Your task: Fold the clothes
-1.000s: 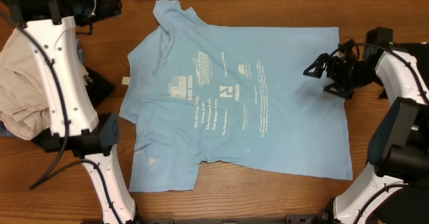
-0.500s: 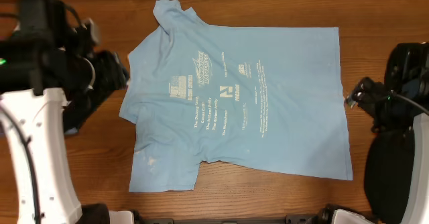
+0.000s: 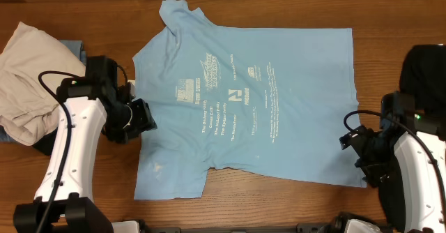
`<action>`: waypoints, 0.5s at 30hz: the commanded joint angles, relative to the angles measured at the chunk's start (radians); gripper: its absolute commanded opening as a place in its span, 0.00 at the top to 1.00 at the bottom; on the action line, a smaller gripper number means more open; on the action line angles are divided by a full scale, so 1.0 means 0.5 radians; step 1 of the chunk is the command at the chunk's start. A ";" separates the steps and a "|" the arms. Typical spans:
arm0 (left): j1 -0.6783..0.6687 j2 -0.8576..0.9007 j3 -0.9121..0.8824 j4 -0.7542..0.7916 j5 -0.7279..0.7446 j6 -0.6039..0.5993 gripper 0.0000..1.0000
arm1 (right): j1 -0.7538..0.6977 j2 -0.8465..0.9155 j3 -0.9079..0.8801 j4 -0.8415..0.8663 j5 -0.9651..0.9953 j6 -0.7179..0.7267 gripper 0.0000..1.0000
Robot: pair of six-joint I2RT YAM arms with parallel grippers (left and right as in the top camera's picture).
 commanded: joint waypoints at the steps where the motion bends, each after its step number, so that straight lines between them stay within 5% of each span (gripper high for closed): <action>1: -0.151 -0.049 -0.079 0.095 0.023 -0.105 0.44 | -0.084 -0.041 -0.086 0.066 0.034 0.259 0.12; 7: -0.408 -0.048 -0.114 0.185 -0.031 -0.105 0.43 | -0.233 0.077 -0.111 0.131 0.033 0.351 0.19; 15: -0.433 -0.048 -0.114 0.217 -0.156 -0.104 0.38 | -0.241 0.332 -0.298 0.329 -0.009 0.463 0.23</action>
